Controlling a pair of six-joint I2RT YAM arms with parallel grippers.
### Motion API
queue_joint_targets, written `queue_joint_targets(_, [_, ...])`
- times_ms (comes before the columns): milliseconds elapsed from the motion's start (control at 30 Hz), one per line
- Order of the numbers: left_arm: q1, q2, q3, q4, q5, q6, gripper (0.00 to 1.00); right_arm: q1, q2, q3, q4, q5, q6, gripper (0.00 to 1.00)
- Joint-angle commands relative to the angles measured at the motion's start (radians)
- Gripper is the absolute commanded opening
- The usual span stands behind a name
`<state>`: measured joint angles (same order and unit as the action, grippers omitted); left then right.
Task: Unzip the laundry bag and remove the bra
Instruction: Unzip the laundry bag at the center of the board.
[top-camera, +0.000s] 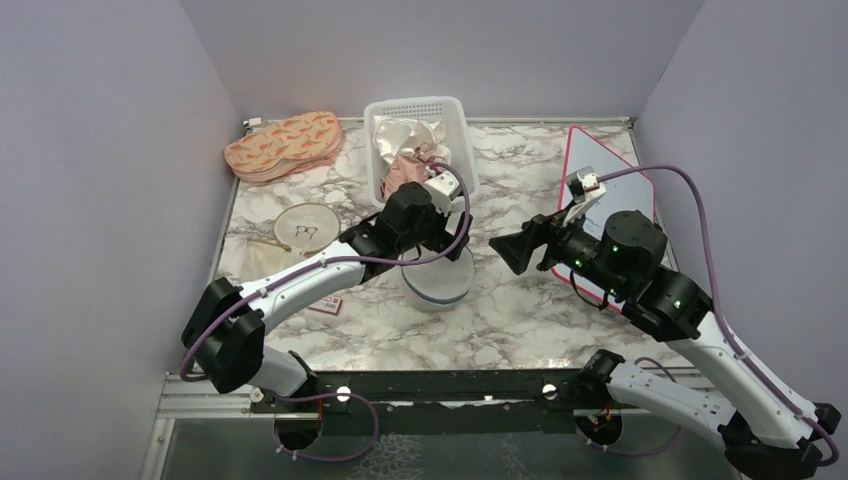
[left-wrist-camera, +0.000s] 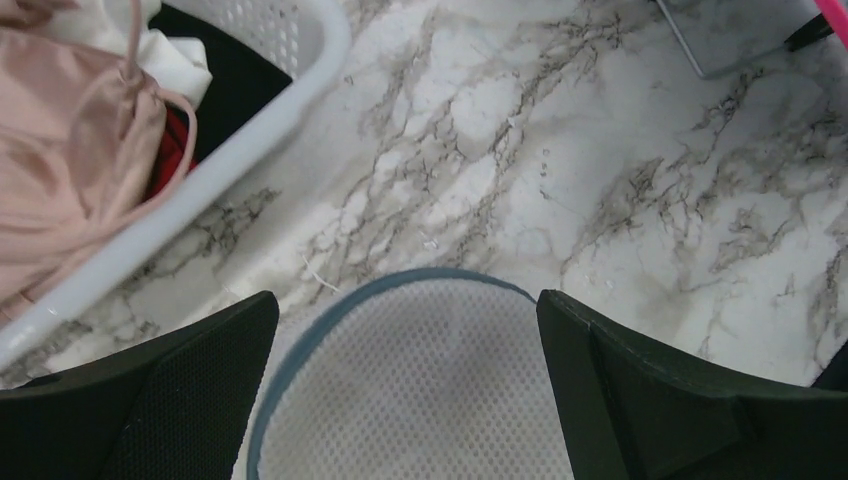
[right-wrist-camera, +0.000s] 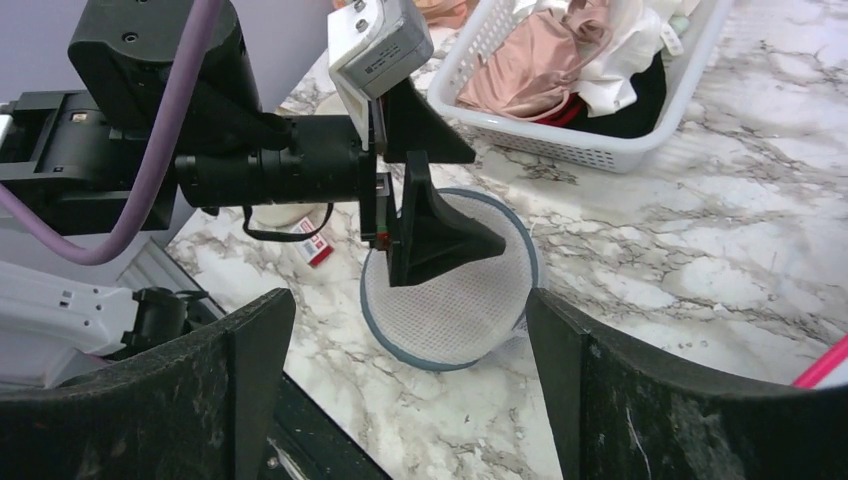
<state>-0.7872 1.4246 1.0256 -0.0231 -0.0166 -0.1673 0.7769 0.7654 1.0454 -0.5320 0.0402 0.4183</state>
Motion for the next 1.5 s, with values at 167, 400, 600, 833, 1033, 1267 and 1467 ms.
queue_joint_targets(167, [-0.195,-0.025,0.025,-0.248,-0.214,-0.166,0.9,-0.002,-0.044,-0.048,-0.024,0.069,-0.091,0.85])
queue_joint_targets(400, [-0.363,0.069,0.112,-0.379,-0.537,-0.195,0.69,-0.002,-0.103,-0.056,-0.057,0.099,-0.127,0.85])
queue_joint_targets(600, [-0.401,0.177,0.176,-0.382,-0.542,-0.225,0.65,-0.002,-0.207,-0.051,-0.093,0.135,-0.14,0.85])
queue_joint_targets(833, [-0.408,0.269,0.184,-0.382,-0.575,-0.247,0.57,-0.002,-0.315,-0.029,-0.141,0.164,-0.128,0.85])
queue_joint_targets(1033, [-0.408,0.333,0.193,-0.384,-0.606,-0.253,0.34,-0.002,-0.338,-0.018,-0.175,0.172,-0.114,0.85])
queue_joint_targets(1267, [-0.404,0.203,0.125,-0.361,-0.576,-0.221,0.03,-0.003,-0.32,-0.046,-0.152,0.169,-0.099,0.85])
queue_joint_targets(1467, [-0.34,-0.026,-0.036,-0.243,-0.417,-0.127,0.0,-0.002,-0.265,-0.079,-0.085,0.162,-0.087,0.84])
